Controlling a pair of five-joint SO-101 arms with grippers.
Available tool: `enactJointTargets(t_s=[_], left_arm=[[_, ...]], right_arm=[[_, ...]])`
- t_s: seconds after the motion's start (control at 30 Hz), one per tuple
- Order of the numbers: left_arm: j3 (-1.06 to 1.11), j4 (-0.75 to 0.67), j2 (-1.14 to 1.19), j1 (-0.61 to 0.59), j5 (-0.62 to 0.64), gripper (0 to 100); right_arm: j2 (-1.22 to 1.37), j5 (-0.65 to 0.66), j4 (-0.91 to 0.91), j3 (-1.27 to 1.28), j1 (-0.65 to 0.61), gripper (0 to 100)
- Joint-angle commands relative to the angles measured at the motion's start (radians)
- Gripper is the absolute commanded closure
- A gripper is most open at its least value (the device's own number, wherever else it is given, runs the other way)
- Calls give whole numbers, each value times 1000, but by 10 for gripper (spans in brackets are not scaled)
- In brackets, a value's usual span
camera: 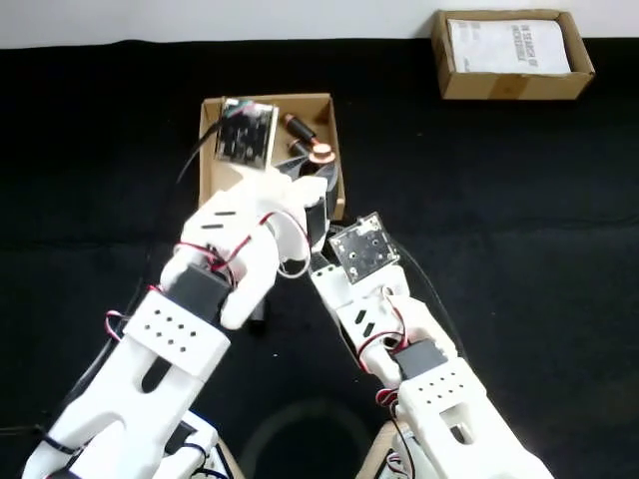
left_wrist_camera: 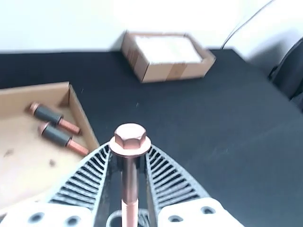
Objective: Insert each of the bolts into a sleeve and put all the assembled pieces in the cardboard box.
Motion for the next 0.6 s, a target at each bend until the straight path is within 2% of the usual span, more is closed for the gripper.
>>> enactJointTargets(t_s=[0.0,0.37,0.57], left_arm=[[64,-150,-47,10,-9,992],[142,-163,-64,5,-11,992],[180,-164,-93,7,-5,992]], right_arm=[[-45,11,41,-16,-8,991],[-47,9,41,-16,-5,991],[-47,-72,41,-18,-4,991]])
